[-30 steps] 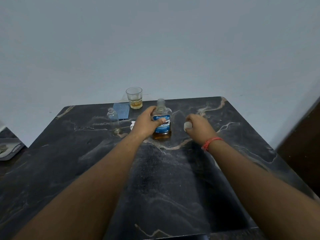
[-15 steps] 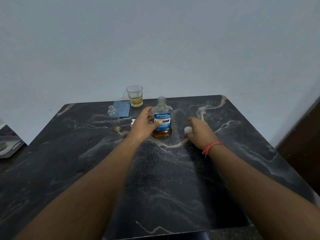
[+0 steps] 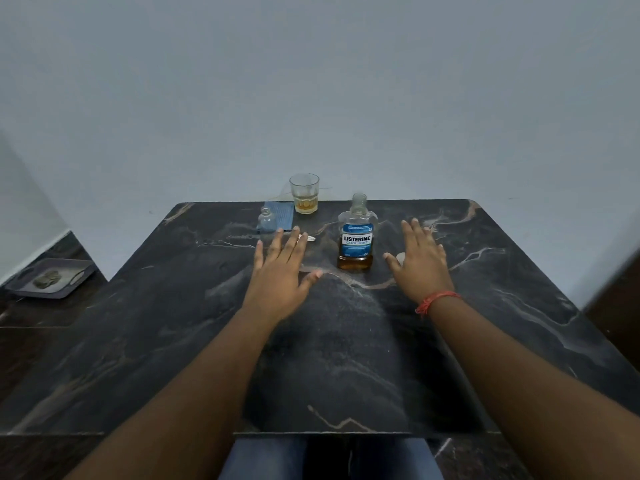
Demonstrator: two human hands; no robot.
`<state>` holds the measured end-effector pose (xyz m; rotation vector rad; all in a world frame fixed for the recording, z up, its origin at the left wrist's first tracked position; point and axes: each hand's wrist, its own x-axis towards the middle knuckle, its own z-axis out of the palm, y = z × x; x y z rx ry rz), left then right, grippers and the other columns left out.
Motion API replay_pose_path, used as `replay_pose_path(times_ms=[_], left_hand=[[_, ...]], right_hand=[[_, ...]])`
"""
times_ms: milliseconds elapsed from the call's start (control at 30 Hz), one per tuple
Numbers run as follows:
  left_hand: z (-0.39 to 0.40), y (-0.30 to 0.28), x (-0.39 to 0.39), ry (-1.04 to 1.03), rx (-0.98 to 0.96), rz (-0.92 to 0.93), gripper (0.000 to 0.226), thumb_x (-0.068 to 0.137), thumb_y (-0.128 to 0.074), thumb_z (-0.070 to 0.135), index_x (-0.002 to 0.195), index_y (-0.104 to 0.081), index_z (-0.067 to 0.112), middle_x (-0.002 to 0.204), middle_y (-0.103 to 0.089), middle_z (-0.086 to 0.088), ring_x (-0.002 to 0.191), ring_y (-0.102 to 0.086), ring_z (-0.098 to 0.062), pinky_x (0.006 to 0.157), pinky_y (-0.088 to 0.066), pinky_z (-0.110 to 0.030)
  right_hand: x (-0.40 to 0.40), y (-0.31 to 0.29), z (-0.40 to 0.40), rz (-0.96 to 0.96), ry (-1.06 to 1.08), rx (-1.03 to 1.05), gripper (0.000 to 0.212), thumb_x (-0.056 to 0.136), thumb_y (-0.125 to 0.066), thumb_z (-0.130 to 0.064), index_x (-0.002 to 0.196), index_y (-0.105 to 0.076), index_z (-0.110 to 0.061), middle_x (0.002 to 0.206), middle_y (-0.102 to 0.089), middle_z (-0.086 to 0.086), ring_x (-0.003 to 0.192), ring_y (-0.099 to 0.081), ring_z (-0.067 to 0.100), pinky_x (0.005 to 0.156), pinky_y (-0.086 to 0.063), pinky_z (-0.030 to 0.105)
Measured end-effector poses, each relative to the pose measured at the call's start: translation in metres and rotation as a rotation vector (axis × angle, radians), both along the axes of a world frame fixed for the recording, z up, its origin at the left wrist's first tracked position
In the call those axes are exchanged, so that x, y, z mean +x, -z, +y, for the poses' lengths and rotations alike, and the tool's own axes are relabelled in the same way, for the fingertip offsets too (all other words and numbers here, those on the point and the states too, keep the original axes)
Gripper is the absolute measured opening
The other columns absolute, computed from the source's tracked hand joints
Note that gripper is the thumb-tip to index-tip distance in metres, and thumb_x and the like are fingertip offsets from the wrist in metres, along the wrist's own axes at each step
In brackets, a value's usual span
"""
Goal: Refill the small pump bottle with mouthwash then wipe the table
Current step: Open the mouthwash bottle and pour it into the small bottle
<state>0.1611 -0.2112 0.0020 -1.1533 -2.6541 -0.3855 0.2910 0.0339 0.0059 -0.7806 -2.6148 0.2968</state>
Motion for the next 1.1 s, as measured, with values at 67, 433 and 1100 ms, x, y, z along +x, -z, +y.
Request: replay_pose_path(times_ms=[67,433,1100], left_hand=[[-0.018,0.003,-0.002,-0.058,-0.039,-0.011,0.081,0.096,-0.017,0.072,0.160,0.004,0.028,0.168,0.011,0.007,0.153,0.018,-0.021,0.121,0.007,-0.060],[-0.060,0.007,-0.014,-0.221,-0.082,-0.148,0.088,0.092,-0.011,0.077,0.159,0.012,0.025,0.167,0.019,0.000,0.152,0.022,-0.028,0.120,0.008,-0.062],[-0.004,0.009,-0.100,-0.250,0.550,-0.614,0.094,0.090,-0.073,0.039,0.161,-0.014,0.018,0.165,-0.026,-0.005,0.150,-0.027,-0.027,0.118,-0.029,-0.047]], right_hand=[[0.005,0.001,-0.005,-0.049,0.017,0.009,0.076,0.097,-0.042,-0.056,0.157,-0.008,-0.024,0.166,-0.006,0.001,0.153,-0.005,0.026,0.120,-0.014,0.056],[0.012,0.000,-0.022,-0.131,0.014,0.030,0.083,0.095,-0.033,-0.066,0.158,0.000,-0.023,0.166,0.001,0.003,0.153,0.001,0.028,0.122,-0.010,0.054],[-0.049,0.000,0.021,0.252,-0.349,-0.829,0.075,0.075,-0.081,-0.016,0.140,-0.044,-0.013,0.139,-0.052,-0.003,0.129,-0.051,0.012,0.109,-0.041,0.027]])
